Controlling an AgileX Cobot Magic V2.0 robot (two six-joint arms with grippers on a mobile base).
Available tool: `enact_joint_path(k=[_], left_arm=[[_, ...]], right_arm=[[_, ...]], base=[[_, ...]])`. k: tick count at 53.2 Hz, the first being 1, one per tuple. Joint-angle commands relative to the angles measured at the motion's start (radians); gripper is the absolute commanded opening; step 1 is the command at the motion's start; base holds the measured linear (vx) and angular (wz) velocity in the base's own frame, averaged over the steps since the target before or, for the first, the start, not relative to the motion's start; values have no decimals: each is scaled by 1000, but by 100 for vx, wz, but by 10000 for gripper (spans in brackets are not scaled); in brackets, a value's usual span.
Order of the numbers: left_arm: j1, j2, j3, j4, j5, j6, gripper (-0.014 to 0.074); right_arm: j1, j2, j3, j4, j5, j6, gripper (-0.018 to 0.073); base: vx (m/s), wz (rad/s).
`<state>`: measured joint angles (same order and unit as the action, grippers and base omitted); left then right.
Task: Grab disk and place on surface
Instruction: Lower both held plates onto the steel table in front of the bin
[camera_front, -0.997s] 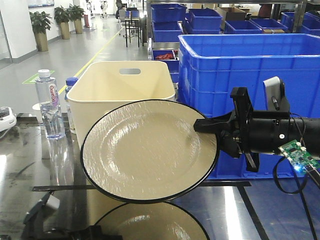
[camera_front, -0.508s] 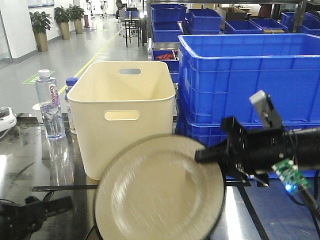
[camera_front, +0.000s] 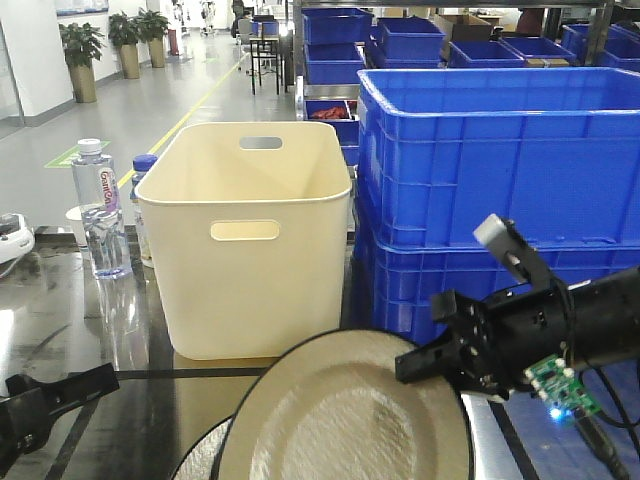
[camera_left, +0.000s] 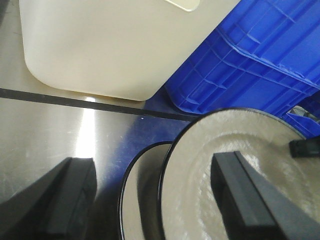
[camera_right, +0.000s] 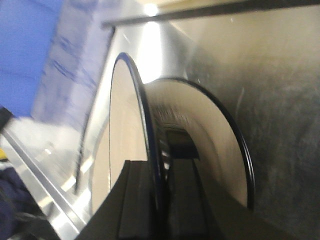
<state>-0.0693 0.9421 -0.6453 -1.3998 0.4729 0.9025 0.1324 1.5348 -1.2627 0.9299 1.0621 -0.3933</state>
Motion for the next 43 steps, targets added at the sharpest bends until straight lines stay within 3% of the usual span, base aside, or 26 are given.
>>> enact_joint_path(k=[1,13,24,29,35,43], left_arm=[[4,-13,-29,-36,-6,-2,575],[4,-13,-29,-36,-7,-2,575],[4,-13,-29,-35,-8,1,575],[4,-13,-29,-28,-11,8,575],[4,-13,-29,30,-25,29,575],[4,-35,-29,94,-49,26,555]], right_arm=[[43,-48,-37,43,-18,10,30],[111,-48,-37,-105,-97,11,183],[112,-49,-37,-252,-138,10,463],[112,-55,-40,-275,-163,9,560],[106,-72,-66,-302,-170,8,613],[106,-112,-110,-357,-171,8,590]], base=[[0,0],[0,0],[0,0],[0,0],[0,0],[0,0]])
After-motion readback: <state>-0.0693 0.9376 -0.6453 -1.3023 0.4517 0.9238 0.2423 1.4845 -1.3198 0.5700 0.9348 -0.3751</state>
